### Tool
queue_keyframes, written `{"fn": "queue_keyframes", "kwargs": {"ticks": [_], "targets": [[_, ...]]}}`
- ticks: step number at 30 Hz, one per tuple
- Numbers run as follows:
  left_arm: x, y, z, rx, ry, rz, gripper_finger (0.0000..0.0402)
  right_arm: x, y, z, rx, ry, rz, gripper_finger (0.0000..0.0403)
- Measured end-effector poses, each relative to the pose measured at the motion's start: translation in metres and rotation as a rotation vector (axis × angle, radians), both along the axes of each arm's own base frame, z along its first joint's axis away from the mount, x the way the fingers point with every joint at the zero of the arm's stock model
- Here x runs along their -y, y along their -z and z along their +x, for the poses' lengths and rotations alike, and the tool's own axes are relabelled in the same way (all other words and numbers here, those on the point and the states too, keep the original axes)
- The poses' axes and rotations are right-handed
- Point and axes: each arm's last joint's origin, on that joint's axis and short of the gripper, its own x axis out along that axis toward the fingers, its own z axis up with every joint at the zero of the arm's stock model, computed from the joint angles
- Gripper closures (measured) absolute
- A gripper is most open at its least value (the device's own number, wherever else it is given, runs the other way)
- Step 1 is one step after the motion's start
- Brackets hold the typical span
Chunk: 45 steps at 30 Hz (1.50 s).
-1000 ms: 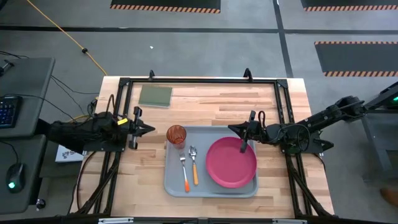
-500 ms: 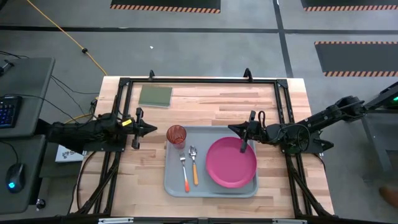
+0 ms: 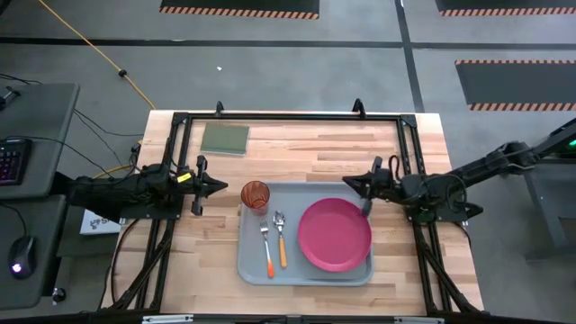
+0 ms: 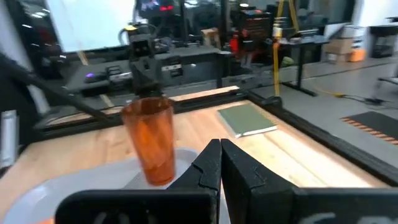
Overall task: Pick and place plate/cup/fork/spoon on tray
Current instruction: Return to Home Position
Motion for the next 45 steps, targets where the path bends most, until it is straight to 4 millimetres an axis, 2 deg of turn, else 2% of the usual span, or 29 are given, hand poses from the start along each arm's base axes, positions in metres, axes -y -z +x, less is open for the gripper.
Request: {"fn": "queue_keyframes", "kwargs": {"ticks": [4,7,9,15,17,21,26,33,40,45], "targets": [[0.0,0.0,0.0,0.0,0.0,0.0,0.0401,0.006,0.025,-0.024,0.108,-0.05,0.037,0.0403],[0.0,0.0,0.0,0.0,0.0,0.0,0.0401,0.013,0.031,-0.043,0.288,-0.081,0.072,0.0403],[0.0,0.0,0.0,-0.001,0.0,0.0,0.0401,0.015,0.033,-0.05,0.328,-0.128,0.064,0.0403],[0.0,0.0,0.0,0.0,0.0,0.0,0.0401,0.02,0.024,-0.056,0.219,-0.174,0.018,0.0403],[0.0,0.0,0.0,0.0,0.0,0.0,0.0401,0.023,0.017,-0.059,0.206,-0.177,0.006,0.0403],[0.0,0.0,0.0,0.0,0.0,0.0,0.0401,0.027,0.015,-0.068,0.192,-0.179,0.011,0.0403],[0.0,0.0,0.0,0.0,0.0,0.0,0.0401,0.029,0.021,-0.076,0.194,-0.176,0.02,0.0403],[0.0,0.0,0.0,0.0,0.0,0.0,0.0401,0.029,0.046,-0.077,0.194,-0.18,0.015,0.0403],[0.0,0.0,0.0,0.0,0.0,0.0,0.0401,0.026,0.053,-0.076,0.12,-0.263,-0.017,0.0403],[0.0,0.0,0.0,0.0,0.0,0.0,0.0401,0.029,0.055,-0.076,0.098,-0.231,-0.051,0.0403]]}}
